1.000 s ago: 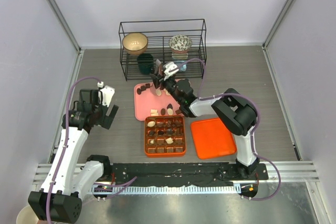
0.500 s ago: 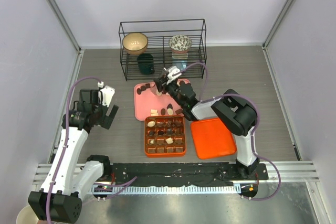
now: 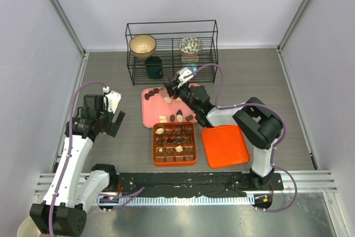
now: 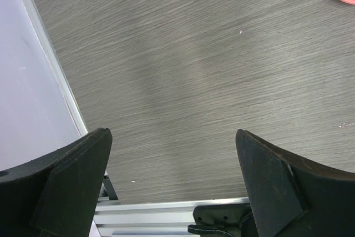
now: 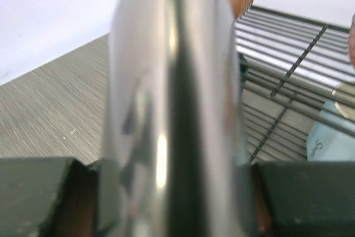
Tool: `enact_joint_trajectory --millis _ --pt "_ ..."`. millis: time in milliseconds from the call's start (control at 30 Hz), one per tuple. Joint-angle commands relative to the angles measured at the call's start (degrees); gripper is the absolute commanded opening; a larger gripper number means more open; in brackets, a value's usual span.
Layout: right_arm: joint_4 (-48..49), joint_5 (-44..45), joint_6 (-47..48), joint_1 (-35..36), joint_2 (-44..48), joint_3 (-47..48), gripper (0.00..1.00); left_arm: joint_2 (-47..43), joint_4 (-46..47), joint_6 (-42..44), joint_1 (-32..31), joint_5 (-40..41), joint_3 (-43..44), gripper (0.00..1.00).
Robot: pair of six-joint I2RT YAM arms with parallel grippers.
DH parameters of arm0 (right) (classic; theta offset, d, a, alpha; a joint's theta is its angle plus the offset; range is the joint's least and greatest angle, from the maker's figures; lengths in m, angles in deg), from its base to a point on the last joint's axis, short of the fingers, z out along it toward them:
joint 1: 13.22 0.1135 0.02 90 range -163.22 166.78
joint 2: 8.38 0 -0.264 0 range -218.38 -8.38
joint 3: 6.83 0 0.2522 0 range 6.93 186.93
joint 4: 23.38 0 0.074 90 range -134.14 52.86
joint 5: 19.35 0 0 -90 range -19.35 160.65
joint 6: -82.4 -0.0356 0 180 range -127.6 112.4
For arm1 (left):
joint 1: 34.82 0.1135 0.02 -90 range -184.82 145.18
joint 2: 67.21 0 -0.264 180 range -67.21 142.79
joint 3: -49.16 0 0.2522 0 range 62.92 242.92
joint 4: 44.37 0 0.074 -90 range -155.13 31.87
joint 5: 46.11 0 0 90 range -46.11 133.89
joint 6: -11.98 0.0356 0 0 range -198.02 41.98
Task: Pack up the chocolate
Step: Pick up the fake chocolate from the plate.
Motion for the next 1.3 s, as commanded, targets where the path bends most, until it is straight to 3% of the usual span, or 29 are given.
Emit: enact_joint_trajectory --millis 0,133,467,800,1267 --pt "0.9 -1.0 1.5 0.1 3.8 1.3 0.36 -1.2 0.1 -0.3 -0.1 -0.1 0.7 1.00" --pt "3.8 -1.2 0.3 0.0 3.3 -1.0 0.36 -1.3 -0.2 -0.2 -0.1 -0.1 0.9 1.00" --pt "13.5 3.2 2.8 0.3 0.4 -5.4 0.55 -1.4 -0.3 0.2 0.0 0.4 1.1 1.00" --pt "15.3 2.5 2.2 0.5 -1.4 -7.0 0.53 -1.4 -0.3 0.1 0.0 0.1 0.9 1.00" --pt "16.9 1.5 0.8 0.5 -7.2 -1.5 0.52 -1.8 -0.8 0.2 0.0 0.3 1.3 1.00"
